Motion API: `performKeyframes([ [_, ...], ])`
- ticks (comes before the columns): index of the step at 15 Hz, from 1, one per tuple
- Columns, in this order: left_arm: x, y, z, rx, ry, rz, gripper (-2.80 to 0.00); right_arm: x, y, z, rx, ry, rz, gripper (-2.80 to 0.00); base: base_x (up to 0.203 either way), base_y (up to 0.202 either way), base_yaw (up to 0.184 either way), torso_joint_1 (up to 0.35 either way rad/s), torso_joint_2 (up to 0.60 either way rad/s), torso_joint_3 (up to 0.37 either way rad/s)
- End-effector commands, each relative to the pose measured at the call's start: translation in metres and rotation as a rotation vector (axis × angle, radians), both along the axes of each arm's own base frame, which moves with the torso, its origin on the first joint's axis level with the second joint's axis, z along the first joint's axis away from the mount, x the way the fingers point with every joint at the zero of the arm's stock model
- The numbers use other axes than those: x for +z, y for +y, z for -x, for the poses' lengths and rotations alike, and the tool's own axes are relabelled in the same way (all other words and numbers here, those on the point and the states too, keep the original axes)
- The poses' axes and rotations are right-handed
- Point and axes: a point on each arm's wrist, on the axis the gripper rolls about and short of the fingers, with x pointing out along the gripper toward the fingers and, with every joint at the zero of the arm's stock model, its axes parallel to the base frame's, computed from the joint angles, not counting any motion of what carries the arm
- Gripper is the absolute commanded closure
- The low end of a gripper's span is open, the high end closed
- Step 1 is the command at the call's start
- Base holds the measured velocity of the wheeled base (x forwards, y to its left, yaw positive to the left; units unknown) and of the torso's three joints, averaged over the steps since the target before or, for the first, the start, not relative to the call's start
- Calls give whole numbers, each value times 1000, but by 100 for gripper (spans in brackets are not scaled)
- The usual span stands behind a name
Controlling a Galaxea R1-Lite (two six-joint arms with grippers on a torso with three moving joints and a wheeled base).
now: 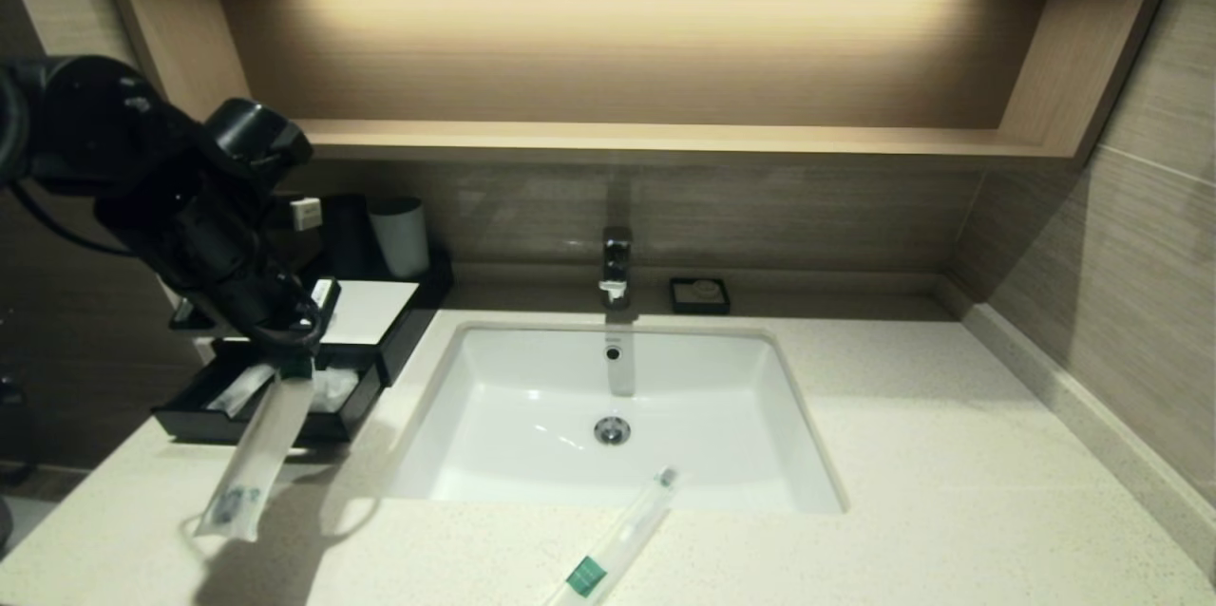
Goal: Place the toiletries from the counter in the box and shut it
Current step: Place the bathroom toiletry into the drawer
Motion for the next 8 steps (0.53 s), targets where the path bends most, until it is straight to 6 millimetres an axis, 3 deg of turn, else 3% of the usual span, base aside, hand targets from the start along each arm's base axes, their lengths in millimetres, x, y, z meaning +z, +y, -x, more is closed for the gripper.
performKeyframes([
  [1, -6, 8, -2, 28, 8, -2, 0, 0, 0, 0, 0, 1, -1, 0, 0, 0, 0, 0, 0, 0],
  [4, -21, 17, -13, 59, 3, -4, 0, 0, 0, 0, 0, 1, -1, 0, 0, 0, 0, 0, 0, 0],
  [8, -38, 45, -30, 137, 29, -8, 0, 0, 0, 0, 0, 1, -1, 0, 0, 0, 0, 0, 0, 0],
])
